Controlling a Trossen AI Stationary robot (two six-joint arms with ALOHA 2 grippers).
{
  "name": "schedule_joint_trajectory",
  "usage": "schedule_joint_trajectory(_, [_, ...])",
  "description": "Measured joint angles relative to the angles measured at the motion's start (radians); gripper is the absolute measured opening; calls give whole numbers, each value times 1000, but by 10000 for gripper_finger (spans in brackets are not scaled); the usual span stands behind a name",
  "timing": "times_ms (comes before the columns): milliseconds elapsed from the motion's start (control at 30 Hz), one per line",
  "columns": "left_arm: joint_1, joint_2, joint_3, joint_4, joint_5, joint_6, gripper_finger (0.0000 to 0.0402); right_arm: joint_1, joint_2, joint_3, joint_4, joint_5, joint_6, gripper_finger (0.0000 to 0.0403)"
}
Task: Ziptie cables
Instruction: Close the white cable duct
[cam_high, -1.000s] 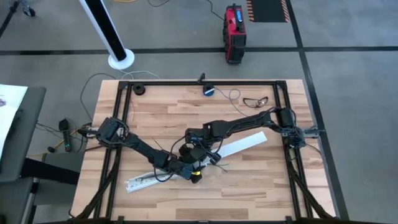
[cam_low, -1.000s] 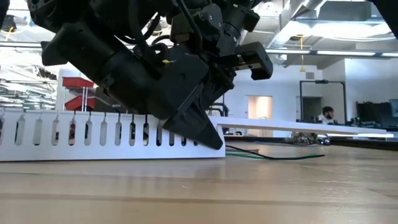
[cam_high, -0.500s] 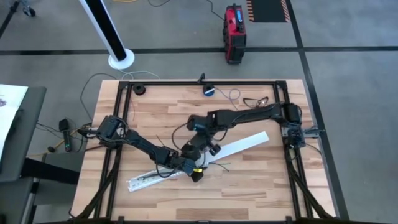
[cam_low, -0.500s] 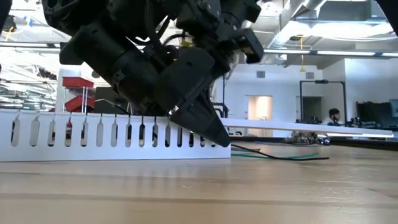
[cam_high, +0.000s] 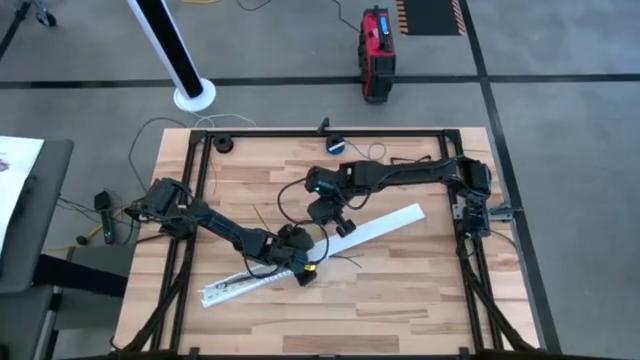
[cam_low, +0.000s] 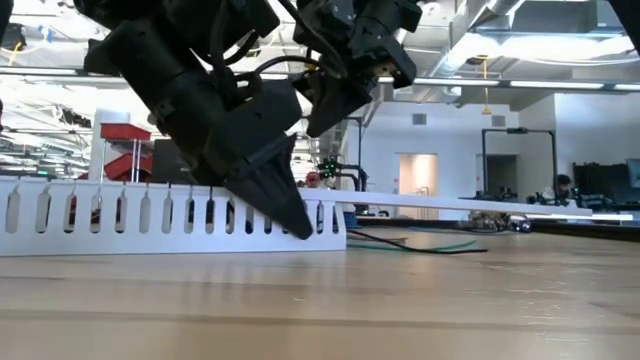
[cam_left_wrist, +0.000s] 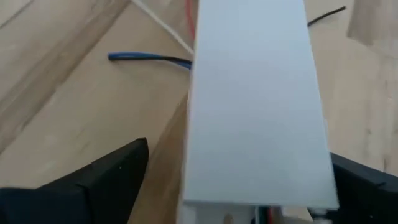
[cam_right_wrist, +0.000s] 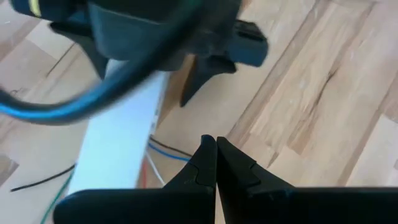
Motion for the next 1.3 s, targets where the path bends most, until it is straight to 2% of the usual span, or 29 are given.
schedule_joint_trajectory(333, [-34,-14,2,-55,19,-64,365,0,0,0,-21,0,0,0])
schedule_joint_trajectory(533, [-63,-34,3,-133,-10,-101,365,1,0,0,-21,0,12,0])
schedule_joint_trajectory(733, [-93,-93,3,-236,-88,-187,365,1,0,0,-20,0,23,0])
schedule_joint_trajectory(1067, [-181,-98,4,-182,-185,-261,365,2,1,0,-5,0,40,0])
schedule_joint_trajectory(1300, [-239,-96,4,-193,-369,-298,365,2,1,0,14,0,49,0])
